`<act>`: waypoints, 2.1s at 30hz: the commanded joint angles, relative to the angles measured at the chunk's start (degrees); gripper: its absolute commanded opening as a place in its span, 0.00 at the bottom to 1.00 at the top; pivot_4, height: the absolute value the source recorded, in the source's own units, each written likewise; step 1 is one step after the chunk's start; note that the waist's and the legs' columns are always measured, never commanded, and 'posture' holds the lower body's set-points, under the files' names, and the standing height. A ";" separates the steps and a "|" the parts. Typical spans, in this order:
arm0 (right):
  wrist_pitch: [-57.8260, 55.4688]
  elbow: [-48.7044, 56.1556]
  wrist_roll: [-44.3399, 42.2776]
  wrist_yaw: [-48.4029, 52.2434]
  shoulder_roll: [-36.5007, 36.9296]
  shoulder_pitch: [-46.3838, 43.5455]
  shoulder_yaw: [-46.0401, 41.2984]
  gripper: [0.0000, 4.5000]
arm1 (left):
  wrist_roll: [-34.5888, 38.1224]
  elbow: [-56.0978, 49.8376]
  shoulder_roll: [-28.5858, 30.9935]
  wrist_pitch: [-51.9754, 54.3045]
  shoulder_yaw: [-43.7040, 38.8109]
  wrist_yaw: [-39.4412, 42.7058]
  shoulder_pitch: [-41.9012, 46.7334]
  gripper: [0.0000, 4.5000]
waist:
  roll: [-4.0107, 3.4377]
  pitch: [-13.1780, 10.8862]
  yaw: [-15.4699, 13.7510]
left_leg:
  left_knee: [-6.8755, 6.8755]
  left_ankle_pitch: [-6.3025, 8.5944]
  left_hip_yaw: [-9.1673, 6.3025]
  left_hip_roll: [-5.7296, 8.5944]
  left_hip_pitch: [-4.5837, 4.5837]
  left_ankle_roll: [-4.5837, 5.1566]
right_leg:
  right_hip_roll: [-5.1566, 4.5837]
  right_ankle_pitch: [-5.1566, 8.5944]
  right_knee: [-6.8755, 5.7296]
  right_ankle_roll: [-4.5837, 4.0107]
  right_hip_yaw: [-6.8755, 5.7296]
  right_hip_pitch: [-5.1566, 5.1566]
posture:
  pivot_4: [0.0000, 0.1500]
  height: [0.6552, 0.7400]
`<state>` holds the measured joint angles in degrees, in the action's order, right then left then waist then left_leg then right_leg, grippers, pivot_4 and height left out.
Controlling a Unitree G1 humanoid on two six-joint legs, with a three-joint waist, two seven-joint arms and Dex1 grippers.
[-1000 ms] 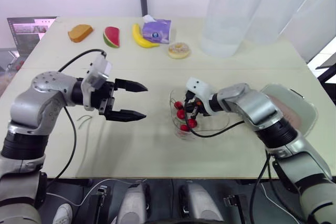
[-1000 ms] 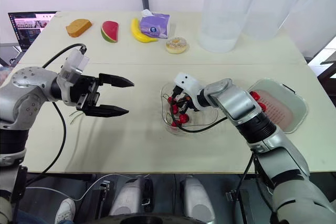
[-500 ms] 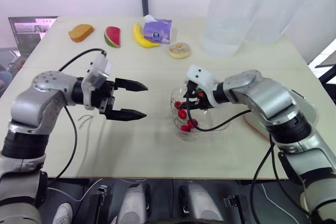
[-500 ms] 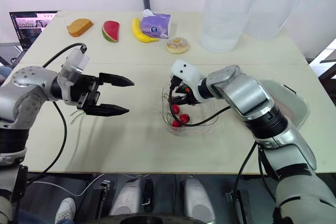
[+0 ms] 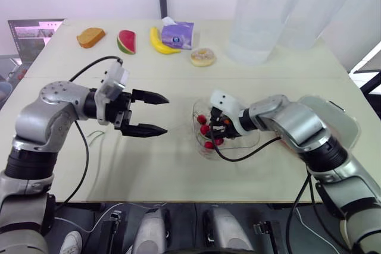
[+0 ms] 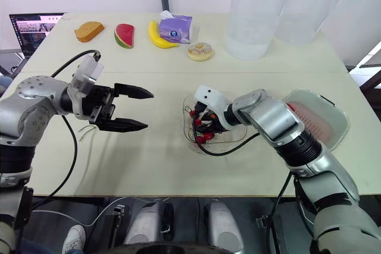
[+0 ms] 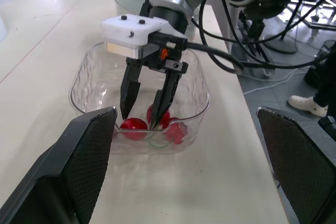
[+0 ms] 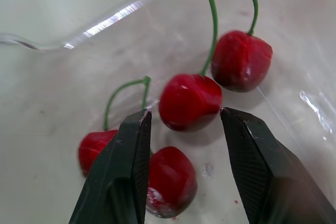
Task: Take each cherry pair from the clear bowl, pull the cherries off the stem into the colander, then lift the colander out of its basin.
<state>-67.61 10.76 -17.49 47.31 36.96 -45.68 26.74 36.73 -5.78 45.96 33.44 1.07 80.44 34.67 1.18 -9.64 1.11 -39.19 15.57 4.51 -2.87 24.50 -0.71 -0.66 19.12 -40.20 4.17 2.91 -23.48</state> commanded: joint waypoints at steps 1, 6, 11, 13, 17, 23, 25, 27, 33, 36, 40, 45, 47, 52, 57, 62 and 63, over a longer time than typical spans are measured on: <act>1.14 -0.29 0.75 -0.93 -1.10 -0.24 -0.49 0.49 | 0.18 -0.77 0.16 -0.38 -0.65 0.14 1.48 1.00 | 0.00 0.00 0.00 | 0.00 0.00 0.00 0.00 0.00 0.00 | 0.01 0.00 0.00 0.00 0.00 0.00 | 1.00 1.00; 1.47 -1.55 1.15 -1.58 -2.29 -0.35 -0.55 0.49 | 0.14 -0.74 0.30 -0.26 -0.68 0.08 1.56 1.00 | 0.00 0.00 -0.01 | 0.00 0.00 0.00 0.00 0.00 0.00 | 0.01 0.00 0.00 0.00 0.00 0.00 | 1.00 1.00; 1.51 -1.90 1.28 -2.11 -3.28 -0.11 -0.42 0.49 | 0.08 -0.76 0.41 -0.24 -0.68 0.08 1.58 1.00 | 0.00 0.00 -0.02 | 0.00 0.00 0.00 0.00 0.00 0.00 | 0.00 0.00 0.00 0.00 0.00 0.00 | 1.00 1.00; 1.46 -2.00 1.30 -2.19 -3.53 -0.03 -0.48 0.49 | 0.04 -0.71 0.40 -0.27 -0.69 0.05 1.63 1.00 | 0.00 0.00 -0.02 | 0.00 0.00 0.00 0.00 0.00 0.00 | 0.00 0.00 0.00 0.00 0.00 0.00 | 1.00 1.00; 1.50 -2.17 1.28 -2.22 -3.65 -0.07 -0.75 0.44 | 0.01 -0.49 0.34 -0.20 -0.67 -0.03 1.83 1.00 | 0.00 0.00 -0.01 | 0.00 0.00 0.00 0.00 0.00 0.00 | 0.00 0.00 0.00 0.00 0.00 0.00 | 1.00 1.00; 1.08 -1.88 0.93 -2.16 -3.41 -0.62 -1.53 0.18 | 0.11 -0.58 0.25 0.01 -0.61 -0.28 1.91 1.00 | 0.00 0.00 -0.02 | 0.00 0.00 0.00 0.00 0.00 0.00 | 0.01 0.00 0.00 0.00 0.00 0.00 | 1.00 1.00; 0.66 -1.42 0.71 -2.18 -3.16 -1.02 -2.13 0.18 | 0.22 -0.65 0.28 0.07 -0.62 -0.32 1.88 1.00 | 0.00 0.00 -0.02 | 0.00 0.00 0.00 0.00 0.00 0.00 | 0.00 0.00 0.00 0.00 0.00 0.00 | 1.00 1.00; 0.04 -0.45 0.45 -1.96 -2.33 -1.85 -3.03 0.18 | 0.26 -0.67 0.24 0.05 -0.56 -0.32 1.89 1.00 | 0.00 0.00 -0.02 | 0.00 0.00 0.00 0.00 0.00 0.00 | 0.00 0.00 0.00 0.00 0.00 0.00 | 1.00 1.00; -4.10 5.09 -2.29 -0.09 2.29 -5.44 -7.61 0.18 | 0.33 -0.57 0.00 0.12 -0.42 -0.42 2.00 1.00 | -0.01 0.00 -0.04 | 0.00 0.00 0.00 0.00 0.00 0.00 | 0.00 0.00 0.00 0.00 0.00 0.00 | 1.00 1.00; -7.01 8.93 -5.00 1.13 5.18 -6.01 -10.50 0.18 | 0.21 -0.27 -0.27 0.07 -0.18 -0.47 2.31 1.00 | 0.00 0.00 -0.06 | 0.02 0.00 -0.02 0.00 0.00 0.00 | -0.01 0.00 0.01 0.00 -0.01 0.01 | 1.00 1.00; -10.73 13.68 -9.20 2.32 8.21 -5.12 -14.64 0.18 | 0.08 0.17 -0.77 -0.05 0.02 -0.52 2.79 1.00 | 0.00 0.00 -0.14 | 0.02 0.01 -0.02 0.00 0.00 0.01 | -0.03 0.00 0.04 0.00 -0.01 0.02 | 1.00 1.00; -16.94 21.35 -23.01 8.73 9.78 -0.40 -28.88 0.18 | 3.26 1.85 -3.99 4.33 -1.42 -3.45 6.66 1.00 | 0.00 0.00 -0.45 | 0.02 0.01 -0.06 0.01 0.02 0.01 | -0.01 0.00 0.05 0.00 -0.02 0.04 | 1.00 1.00; -17.19 22.86 -28.29 9.76 7.82 0.14 -33.99 0.18 | 5.62 2.97 -5.49 7.90 -2.25 -4.83 9.26 1.00 | 0.00 -0.01 -0.34 | 0.01 0.01 -0.08 0.02 0.03 0.02 | -0.02 0.00 0.08 0.01 -0.03 0.07 | 1.00 1.00; -16.50 22.01 -36.03 10.08 6.08 -0.11 -37.01 0.18 | 10.25 5.14 -8.60 13.79 -1.57 -3.48 14.20 1.00 | 0.00 0.00 0.02 | 0.01 0.01 -0.09 0.00 -0.04 0.02 | 0.01 -0.01 0.07 0.02 -0.03 0.11 | 1.00 1.00; -11.76 15.97 -36.17 11.49 5.89 -2.41 -30.84 0.18 | 11.99 8.78 -12.20 18.16 0.72 -1.74 18.90 1.00 | 0.00 -0.01 0.00 | 0.01 0.01 -0.08 0.01 -0.04 0.02 | 0.02 -0.01 0.07 0.01 -0.02 0.10 | 1.00 1.00; -7.56 10.89 -34.31 14.95 7.98 -3.75 -24.38 0.18 | 8.89 8.84 -11.20 15.14 4.57 4.89 19.15 1.00 | 0.00 -0.01 0.00 | 0.02 0.01 -0.07 0.02 -0.03 0.02 | 0.04 0.00 0.08 0.01 -0.01 0.09 | 1.00 1.00; -6.86 10.26 -33.79 15.67 8.50 -3.95 -22.96 0.18 | 8.00 8.86 -11.27 13.88 5.21 5.84 19.17 1.00 | 0.00 -0.01 -0.03 | 0.02 0.01 -0.07 0.02 -0.02 0.02 | 0.04 0.00 0.08 0.01 -0.01 0.07 | 1.00 1.00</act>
<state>-76.29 21.32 -51.90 61.35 44.50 -47.92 2.94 45.80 4.08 34.12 49.46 5.90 84.14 53.04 1.18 -9.64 1.08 -39.17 15.58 4.45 -2.85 24.48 -0.69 -0.63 19.12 -40.11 4.17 2.90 -23.41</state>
